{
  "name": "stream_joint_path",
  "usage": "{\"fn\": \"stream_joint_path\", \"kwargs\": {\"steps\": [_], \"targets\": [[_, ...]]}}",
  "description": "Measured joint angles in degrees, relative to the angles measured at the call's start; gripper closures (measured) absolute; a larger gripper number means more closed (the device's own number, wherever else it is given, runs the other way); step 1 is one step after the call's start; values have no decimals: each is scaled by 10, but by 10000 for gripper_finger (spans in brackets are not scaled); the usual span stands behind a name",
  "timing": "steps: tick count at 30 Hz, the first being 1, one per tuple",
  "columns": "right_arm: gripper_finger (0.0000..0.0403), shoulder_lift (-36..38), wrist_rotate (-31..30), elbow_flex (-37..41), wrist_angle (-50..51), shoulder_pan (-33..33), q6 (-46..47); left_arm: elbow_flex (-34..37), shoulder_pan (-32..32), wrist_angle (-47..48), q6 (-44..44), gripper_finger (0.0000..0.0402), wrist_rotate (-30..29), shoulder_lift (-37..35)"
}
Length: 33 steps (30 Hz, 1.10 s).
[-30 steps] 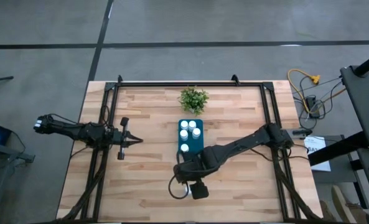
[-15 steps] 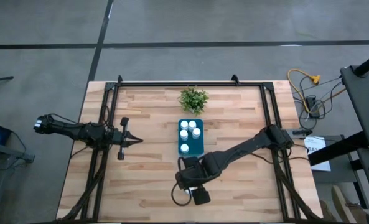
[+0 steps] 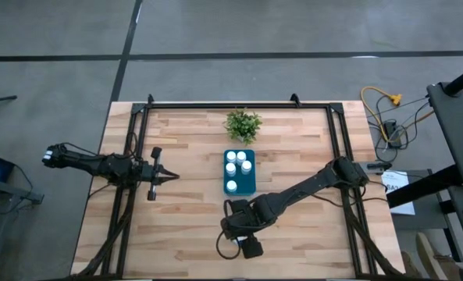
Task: Pick and place pill bottles into a basket
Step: Put the white pill bottle into the blue bin
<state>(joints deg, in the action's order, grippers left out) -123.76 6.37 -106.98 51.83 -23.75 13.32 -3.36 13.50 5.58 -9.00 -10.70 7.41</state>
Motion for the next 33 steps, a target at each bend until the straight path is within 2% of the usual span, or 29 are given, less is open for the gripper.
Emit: {"fn": "stream_joint_path", "kwargs": {"steps": [8, 33], "targets": [[145, 0, 16, 27, -40, 0, 0, 0, 0, 0, 12, 402, 0, 0], [147, -1, 16, 75, -122, 2, -13, 0, 0, 0, 12, 402, -1, 0]]}}
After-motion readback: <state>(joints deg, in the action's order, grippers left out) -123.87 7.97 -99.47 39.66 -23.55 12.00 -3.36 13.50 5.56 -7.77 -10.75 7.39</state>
